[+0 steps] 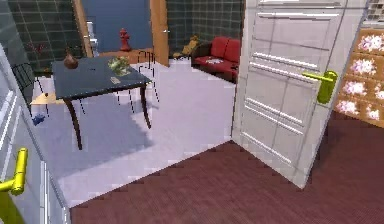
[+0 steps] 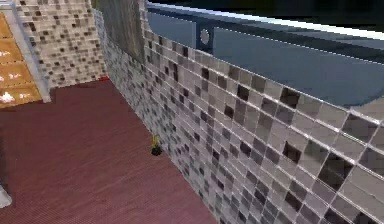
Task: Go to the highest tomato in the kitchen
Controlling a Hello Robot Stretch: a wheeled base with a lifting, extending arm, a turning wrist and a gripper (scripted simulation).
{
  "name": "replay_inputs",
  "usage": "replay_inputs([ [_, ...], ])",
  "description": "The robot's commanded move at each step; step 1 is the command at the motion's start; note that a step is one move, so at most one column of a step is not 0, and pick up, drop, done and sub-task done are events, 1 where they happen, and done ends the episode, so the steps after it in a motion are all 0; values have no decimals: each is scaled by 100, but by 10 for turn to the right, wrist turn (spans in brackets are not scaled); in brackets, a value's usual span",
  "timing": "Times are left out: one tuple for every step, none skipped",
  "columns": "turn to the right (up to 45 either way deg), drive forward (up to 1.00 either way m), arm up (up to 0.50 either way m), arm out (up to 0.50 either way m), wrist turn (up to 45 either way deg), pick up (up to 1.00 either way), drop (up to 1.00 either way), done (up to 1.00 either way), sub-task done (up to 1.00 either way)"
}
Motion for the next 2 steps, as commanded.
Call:
replay_inputs([
  [0, 45, 0, 0, 0, 0, 0, 0, 0],
  [-30, 0, 0, 0, 0, 0, 0, 0, 0],
])
